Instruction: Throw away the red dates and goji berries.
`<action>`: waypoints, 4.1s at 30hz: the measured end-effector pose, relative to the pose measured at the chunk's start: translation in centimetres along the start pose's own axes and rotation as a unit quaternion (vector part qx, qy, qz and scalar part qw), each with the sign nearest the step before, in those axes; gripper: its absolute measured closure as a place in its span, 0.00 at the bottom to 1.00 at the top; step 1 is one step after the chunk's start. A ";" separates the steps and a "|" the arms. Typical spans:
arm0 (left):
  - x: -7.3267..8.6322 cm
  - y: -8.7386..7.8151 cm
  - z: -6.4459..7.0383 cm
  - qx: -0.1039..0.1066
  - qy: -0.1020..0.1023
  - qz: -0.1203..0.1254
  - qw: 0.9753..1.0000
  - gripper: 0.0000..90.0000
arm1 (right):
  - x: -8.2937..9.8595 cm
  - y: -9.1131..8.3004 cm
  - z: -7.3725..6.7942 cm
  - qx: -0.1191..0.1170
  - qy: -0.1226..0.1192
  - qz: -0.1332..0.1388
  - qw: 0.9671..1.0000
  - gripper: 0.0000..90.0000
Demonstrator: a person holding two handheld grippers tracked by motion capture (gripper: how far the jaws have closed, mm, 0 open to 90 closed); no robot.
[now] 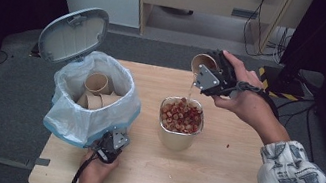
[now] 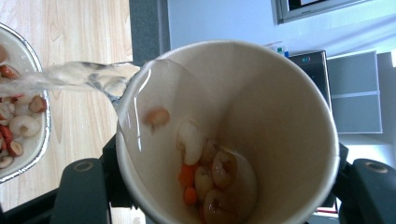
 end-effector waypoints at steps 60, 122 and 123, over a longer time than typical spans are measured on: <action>0.0 0.0 0.0 0.001 0.000 -0.001 1.000 0.99 | -0.7 0.0 -0.6 0.012 -0.098 -0.032 0.995 0.34; 0.0 0.0 0.0 -0.001 0.002 -0.001 1.000 0.99 | -1.5 -0.4 -1.4 0.039 -0.233 -0.069 0.969 0.35; 0.0 0.0 0.0 -0.001 0.002 -0.001 1.000 0.99 | -1.6 -0.4 -1.3 0.039 -0.233 -0.068 0.969 0.35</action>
Point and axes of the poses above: each handheld gripper's, and its own axes: y roughly forward along the jaws, x roughly out of its underside, z roughly to its right, the point moved 2 cm from there along y, roughly forward along the jaws, and after that the axes turned 7 degrees about z, right-handed, at the moved point
